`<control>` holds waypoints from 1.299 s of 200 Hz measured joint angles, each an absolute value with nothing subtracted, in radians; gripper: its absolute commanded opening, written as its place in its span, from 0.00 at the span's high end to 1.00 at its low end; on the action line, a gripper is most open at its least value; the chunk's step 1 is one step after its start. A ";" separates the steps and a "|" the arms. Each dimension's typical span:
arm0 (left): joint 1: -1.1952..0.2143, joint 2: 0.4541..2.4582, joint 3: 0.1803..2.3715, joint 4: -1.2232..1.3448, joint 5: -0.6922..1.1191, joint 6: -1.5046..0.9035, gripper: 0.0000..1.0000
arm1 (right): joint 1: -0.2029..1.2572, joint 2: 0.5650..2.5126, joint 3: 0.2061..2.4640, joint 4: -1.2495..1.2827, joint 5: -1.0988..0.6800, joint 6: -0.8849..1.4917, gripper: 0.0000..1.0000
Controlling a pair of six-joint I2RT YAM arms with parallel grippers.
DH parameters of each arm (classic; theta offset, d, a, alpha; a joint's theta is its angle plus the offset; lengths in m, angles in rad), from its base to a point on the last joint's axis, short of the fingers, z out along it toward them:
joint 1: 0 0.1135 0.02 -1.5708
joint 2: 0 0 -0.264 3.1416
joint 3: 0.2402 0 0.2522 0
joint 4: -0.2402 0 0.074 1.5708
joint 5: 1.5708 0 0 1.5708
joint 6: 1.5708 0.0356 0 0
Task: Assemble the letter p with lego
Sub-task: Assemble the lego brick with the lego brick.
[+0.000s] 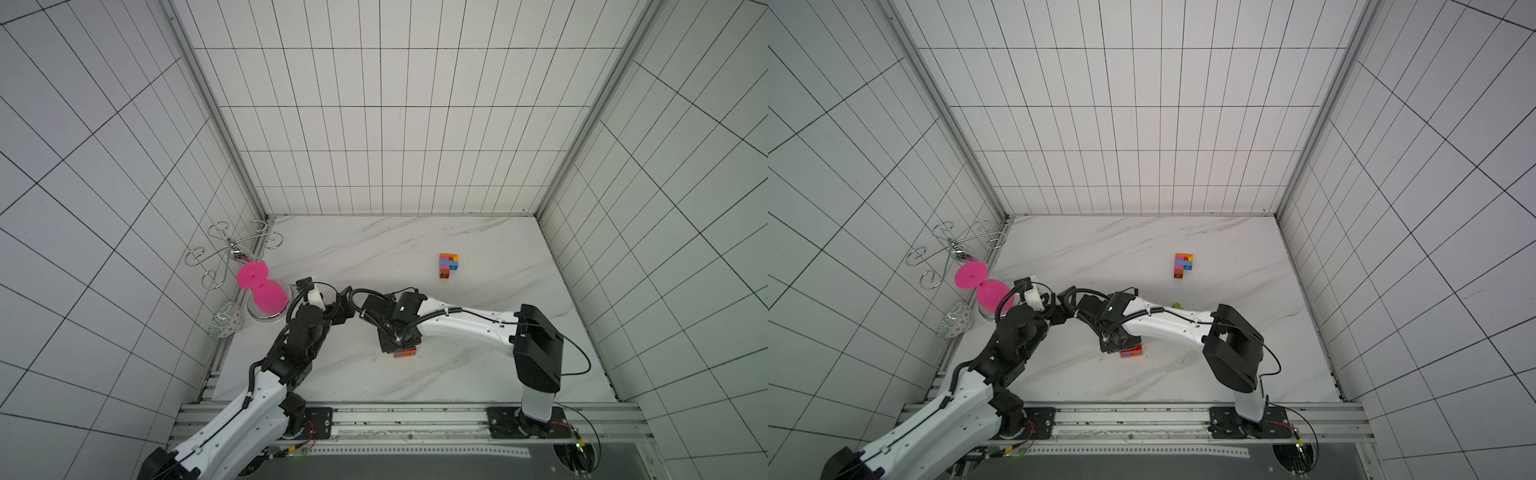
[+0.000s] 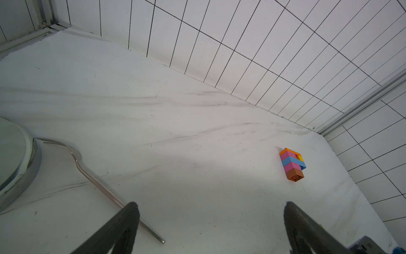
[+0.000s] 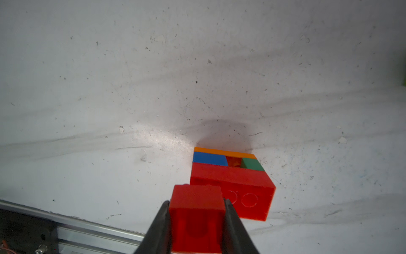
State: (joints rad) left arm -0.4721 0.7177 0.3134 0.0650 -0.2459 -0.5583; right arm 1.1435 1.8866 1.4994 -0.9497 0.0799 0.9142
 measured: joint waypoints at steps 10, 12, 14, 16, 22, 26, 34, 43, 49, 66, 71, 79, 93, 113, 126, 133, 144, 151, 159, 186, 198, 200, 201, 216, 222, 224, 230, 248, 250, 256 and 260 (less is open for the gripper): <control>-0.472 0.715 0.313 0.064 -0.246 -0.558 0.02 | 1.146 1.888 1.499 -0.959 0.083 0.922 0.82; -0.472 0.715 0.313 0.063 -0.246 -0.558 0.02 | 1.147 1.888 1.499 -0.960 0.084 0.923 0.82; -0.472 0.714 0.313 0.063 -0.246 -0.558 0.02 | 1.147 1.888 1.499 -0.962 0.085 0.925 0.82; -0.472 0.714 0.313 0.063 -0.246 -0.558 0.02 | 1.147 1.888 1.499 -0.963 0.086 0.925 0.82; -0.472 0.713 0.313 0.063 -0.246 -0.558 0.02 | 1.147 1.888 1.499 -0.968 0.089 0.929 0.82; -0.471 0.713 0.313 0.063 -0.246 -0.558 0.02 | 1.146 1.888 1.499 -0.970 0.092 0.931 0.82; -0.471 0.712 0.313 0.063 -0.247 -0.558 0.02 | 1.146 1.888 1.499 -0.974 0.094 0.934 0.82; -0.471 0.712 0.313 0.063 -0.246 -0.559 0.02 | 1.146 1.888 1.499 -0.978 0.096 0.936 0.83; -0.471 0.712 0.313 0.063 -0.246 -0.559 0.02 | 1.146 1.890 1.499 -0.978 0.096 0.936 0.82; -0.471 0.712 0.313 0.063 -0.246 -0.559 0.02 | 1.147 1.899 1.499 -0.979 0.096 0.936 0.82; -0.471 0.712 0.313 0.063 -0.246 -0.559 0.02 | 1.147 1.901 1.502 -0.980 0.096 0.936 0.82; -0.471 0.712 0.313 0.063 -0.246 -0.559 0.02 | 1.147 1.903 1.503 -0.978 0.095 0.936 0.82; -0.471 0.713 0.313 0.063 -0.246 -0.559 0.02 | 1.147 1.904 1.504 -0.976 0.095 0.936 0.82; -0.471 0.713 0.313 0.063 -0.246 -0.559 0.02 | 1.146 1.905 1.504 -0.975 0.094 0.936 0.82; -0.471 0.713 0.313 0.063 -0.246 -0.559 0.02 | 1.146 1.905 1.504 -0.972 0.091 0.936 0.82; -0.471 0.713 0.313 0.063 -0.246 -0.559 0.02 | 1.146 1.905 1.504 -0.968 0.089 0.935 0.82; -0.471 0.713 0.313 0.063 -0.246 -0.559 0.02 | 1.146 1.905 1.502 -0.957 0.084 0.934 0.83; -0.471 0.714 0.313 0.063 -0.246 -0.559 0.02 | 1.146 1.905 1.502 -0.951 0.079 0.933 0.83; -0.471 0.714 0.313 0.063 -0.246 -0.559 0.02 | 1.147 1.905 1.501 -0.945 0.075 0.930 0.84; -0.470 0.714 0.311 0.064 -0.246 -0.559 0.02 | 1.149 1.904 1.487 -0.916 0.071 0.916 0.87; -0.470 0.714 0.311 0.064 -0.246 -0.559 0.02 | 1.153 1.900 1.479 -0.907 0.074 0.911 0.89; -0.470 0.715 0.311 0.064 -0.246 -0.559 0.02 | 1.155 1.899 1.477 -0.906 0.076 0.910 0.89; -0.470 0.715 0.311 0.064 -0.246 -0.559 0.02 | 1.155 1.899 1.477 -0.905 0.076 0.909 0.89; -0.470 0.717 0.311 0.064 -0.246 -0.559 0.02 | 1.164 1.894 1.469 -0.897 0.086 0.898 0.89; -0.470 0.718 0.311 0.064 -0.245 -0.559 0.02 | 1.168 1.893 1.467 -0.893 0.092 0.894 0.89; -0.470 0.718 0.311 0.064 -0.245 -0.559 0.02 | 1.169 1.893 1.466 -0.893 0.094 0.892 0.89; -0.470 0.719 0.310 0.064 -0.245 -0.559 0.02 | 1.174 1.892 1.465 -0.892 0.099 0.890 0.89; -0.470 0.722 0.310 0.064 -0.245 -0.559 0.02 | 1.184 1.892 1.461 -0.888 0.112 0.883 0.89; -0.470 0.722 0.310 0.064 -0.245 -0.559 0.02 | 1.185 1.892 1.460 -0.888 0.112 0.883 0.90; -0.470 0.723 0.310 0.064 -0.245 -0.559 0.02 | 1.185 1.892 1.458 -0.885 0.115 0.881 0.90; -0.470 0.723 0.310 0.064 -0.245 -0.559 0.02 | 1.186 1.892 1.456 -0.883 0.116 0.881 0.90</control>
State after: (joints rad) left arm -0.4702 0.7227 0.3096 0.0639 -0.2451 -0.5587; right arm 1.1858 1.8919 1.4563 -0.8833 0.1162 0.8810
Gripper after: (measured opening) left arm 0.978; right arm 0.324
